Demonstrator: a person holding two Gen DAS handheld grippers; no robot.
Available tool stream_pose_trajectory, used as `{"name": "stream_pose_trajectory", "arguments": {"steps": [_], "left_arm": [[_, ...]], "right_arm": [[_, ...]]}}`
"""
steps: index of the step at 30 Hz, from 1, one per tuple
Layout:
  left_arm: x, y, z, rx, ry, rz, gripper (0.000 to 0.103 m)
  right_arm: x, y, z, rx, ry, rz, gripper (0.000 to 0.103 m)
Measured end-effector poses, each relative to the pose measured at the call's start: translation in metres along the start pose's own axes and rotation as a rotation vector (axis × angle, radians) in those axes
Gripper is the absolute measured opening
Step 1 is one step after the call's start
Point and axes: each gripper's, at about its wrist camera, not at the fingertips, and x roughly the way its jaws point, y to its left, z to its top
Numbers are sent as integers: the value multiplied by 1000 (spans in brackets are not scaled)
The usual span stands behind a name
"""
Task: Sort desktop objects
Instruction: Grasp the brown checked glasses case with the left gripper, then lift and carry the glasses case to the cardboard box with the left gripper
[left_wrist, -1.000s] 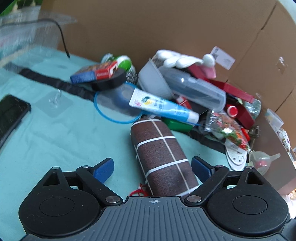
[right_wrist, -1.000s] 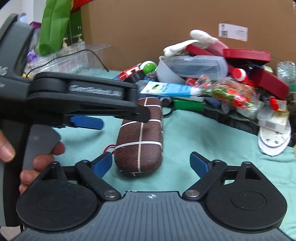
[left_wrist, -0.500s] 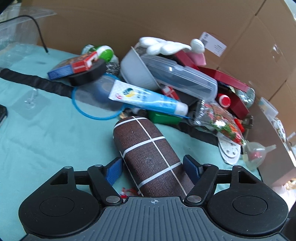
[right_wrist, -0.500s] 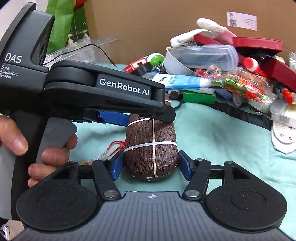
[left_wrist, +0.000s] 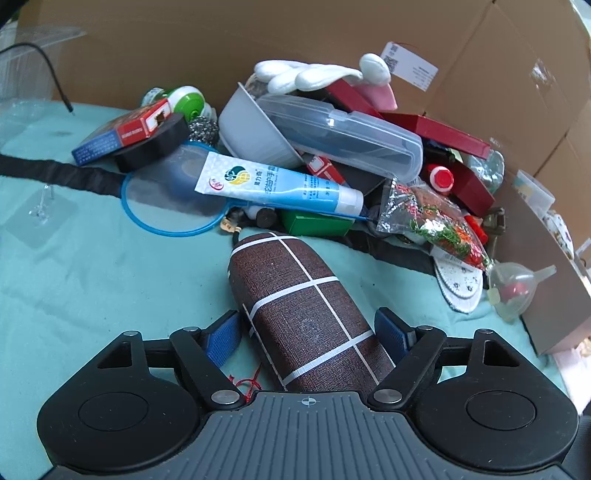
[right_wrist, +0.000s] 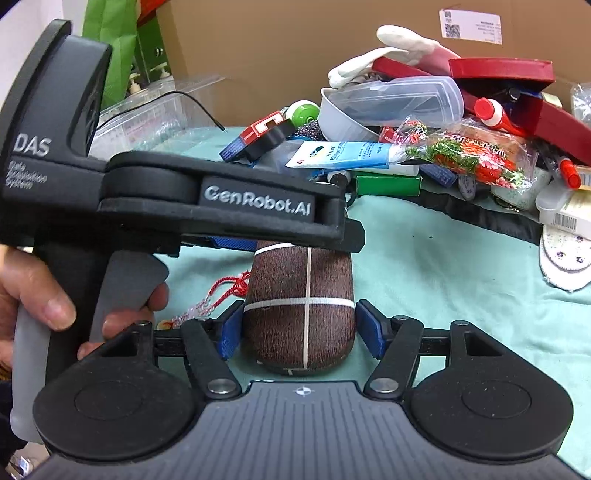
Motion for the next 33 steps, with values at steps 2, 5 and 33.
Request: {"name": "stream_pose_trajectory", "arguments": {"steps": [2, 5, 33], "left_arm": [[0, 0, 0, 4, 3, -2, 79], [-1, -3, 0, 11, 2, 6, 79], [-30, -155, 11, 181, -101, -122, 70]], "right_arm": [[1, -1, 0, 3, -4, 6, 70], [0, -4, -1, 12, -9, 21, 68], [-122, -66, -9, 115, -227, -96, 67]]}}
